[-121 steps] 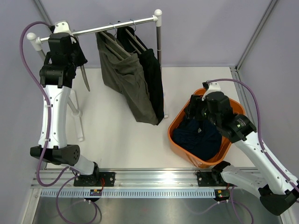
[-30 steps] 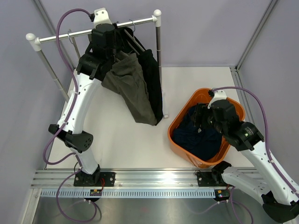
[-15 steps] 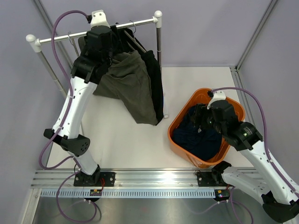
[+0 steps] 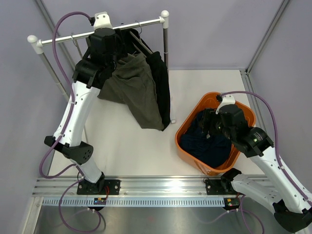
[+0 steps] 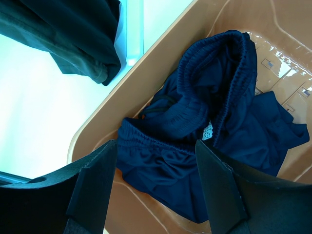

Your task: Remove the shorts from the hanger

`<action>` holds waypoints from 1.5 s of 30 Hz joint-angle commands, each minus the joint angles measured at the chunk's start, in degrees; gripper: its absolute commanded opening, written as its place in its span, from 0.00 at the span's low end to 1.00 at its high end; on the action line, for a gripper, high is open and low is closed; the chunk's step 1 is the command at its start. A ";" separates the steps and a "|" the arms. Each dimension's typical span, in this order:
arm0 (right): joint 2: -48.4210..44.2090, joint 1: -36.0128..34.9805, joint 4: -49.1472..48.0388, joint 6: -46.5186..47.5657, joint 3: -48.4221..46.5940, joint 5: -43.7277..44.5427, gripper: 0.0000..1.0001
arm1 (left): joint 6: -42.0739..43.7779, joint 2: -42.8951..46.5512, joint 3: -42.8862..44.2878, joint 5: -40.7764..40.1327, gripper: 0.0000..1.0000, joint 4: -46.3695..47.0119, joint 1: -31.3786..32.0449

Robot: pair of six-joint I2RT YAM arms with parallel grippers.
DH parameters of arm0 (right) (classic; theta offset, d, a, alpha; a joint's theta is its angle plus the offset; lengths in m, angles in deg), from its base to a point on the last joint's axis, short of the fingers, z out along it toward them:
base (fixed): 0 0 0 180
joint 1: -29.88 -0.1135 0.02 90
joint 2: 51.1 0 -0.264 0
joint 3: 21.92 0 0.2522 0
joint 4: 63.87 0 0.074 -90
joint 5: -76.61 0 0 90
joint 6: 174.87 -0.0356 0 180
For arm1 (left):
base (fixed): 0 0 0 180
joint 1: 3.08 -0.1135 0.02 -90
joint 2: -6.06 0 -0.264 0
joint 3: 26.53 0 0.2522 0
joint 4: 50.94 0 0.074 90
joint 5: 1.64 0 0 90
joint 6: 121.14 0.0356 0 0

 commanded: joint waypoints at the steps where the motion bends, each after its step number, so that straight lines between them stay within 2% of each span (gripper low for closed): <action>1: 0.07 0.10 -1.35 0.45 -0.53 -1.77 0.73 | 0.35 -1.68 2.78 -1.63 0.63 1.12 0.24; 12: -0.11 0.10 -0.21 1.24 -1.24 -1.24 0.73 | -1.85 -6.34 3.48 -0.14 0.62 2.53 0.24; 16: -0.02 0.19 -0.13 1.50 -1.41 -1.33 0.73 | -0.80 -7.75 5.77 -0.93 0.53 0.34 0.24; 17: -0.11 0.10 -0.12 1.51 -1.33 -1.24 0.73 | -0.36 -7.58 5.77 -1.71 0.45 -0.10 0.24; 20: 0.15 0.10 -0.30 1.59 -1.15 -1.33 0.73 | 1.30 -6.70 5.68 -2.86 0.32 -1.07 0.15; 23: 0.42 0.10 -0.74 1.59 -1.15 -1.68 0.73 | 2.10 -5.12 4.98 -3.39 0.27 -1.60 0.06; 29: 0.51 0.10 -0.83 1.51 -0.89 -1.77 0.73 | 3.42 -2.30 4.62 -4.53 0.27 -2.22 -0.29; 36: 0.24 0.10 -0.83 1.42 -0.62 -1.77 0.73 | 5.09 -4.05 8.92 -2.78 0.35 -6.16 -1.25; 39: 0.42 0.10 -0.91 1.42 -0.53 -2.03 0.73 | 5.62 -5.99 13.14 0.38 0.38 -10.29 -2.22; 45: 0.94 0.10 -1.00 1.24 -0.53 -2.56 0.73 | 6.23 -8.01 13.41 6.71 0.37 -14.52 -3.98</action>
